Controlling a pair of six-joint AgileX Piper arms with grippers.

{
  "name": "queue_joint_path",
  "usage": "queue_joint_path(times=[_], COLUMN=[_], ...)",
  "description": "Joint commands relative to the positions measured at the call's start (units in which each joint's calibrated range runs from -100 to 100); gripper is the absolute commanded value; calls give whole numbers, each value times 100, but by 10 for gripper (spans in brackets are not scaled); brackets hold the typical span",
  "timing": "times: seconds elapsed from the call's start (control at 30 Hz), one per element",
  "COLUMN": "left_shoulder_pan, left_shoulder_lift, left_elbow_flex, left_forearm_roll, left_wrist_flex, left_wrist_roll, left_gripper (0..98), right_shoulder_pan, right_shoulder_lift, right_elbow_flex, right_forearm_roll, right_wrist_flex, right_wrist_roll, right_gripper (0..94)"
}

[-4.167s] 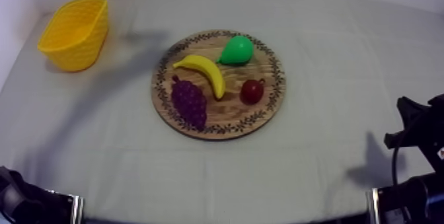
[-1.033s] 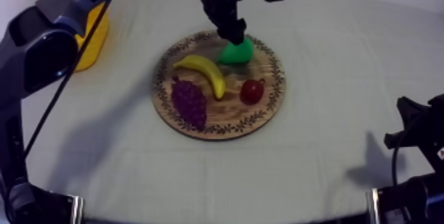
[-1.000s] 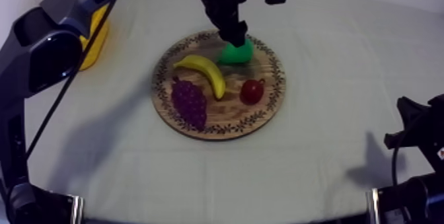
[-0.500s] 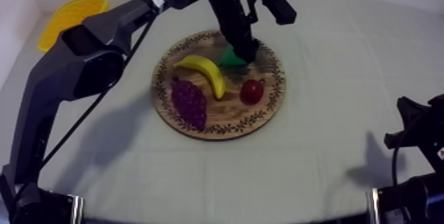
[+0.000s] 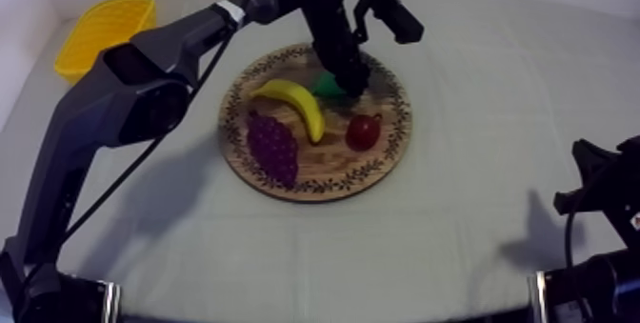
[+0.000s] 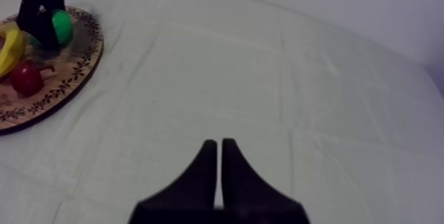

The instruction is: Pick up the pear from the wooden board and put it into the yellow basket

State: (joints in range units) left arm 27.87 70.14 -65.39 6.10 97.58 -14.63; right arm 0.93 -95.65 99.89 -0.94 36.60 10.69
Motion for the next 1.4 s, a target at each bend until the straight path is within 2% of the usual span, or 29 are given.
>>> queue_joint_path(times=[0.0, 0.27, 0.93, 1.37], left_shoulder_pan=[-2, 78, 265, -168], left_shoulder_lift=[-49, -614, -3130, -3790], left_elbow_flex=[60, 500, 2154, 3108], left_forearm_roll=[-10, -78, -198, -394], left_wrist_flex=[-11, -82, -189, -358], left_wrist_roll=[4, 29, 144, 167], left_gripper=[502, 498, 527, 531], right_shoulder_pan=[-1, -1, -1, -1], right_shoulder_lift=[-2, -2, -2, -2], right_elbow_flex=[0, 0, 0, 0], right_forearm_roll=[-1, -1, -1, -1], right_wrist_flex=[1, 1, 1, 1], right_wrist_roll=[-2, -2, -2, -2], right_gripper=[4, 4, 4, 4])
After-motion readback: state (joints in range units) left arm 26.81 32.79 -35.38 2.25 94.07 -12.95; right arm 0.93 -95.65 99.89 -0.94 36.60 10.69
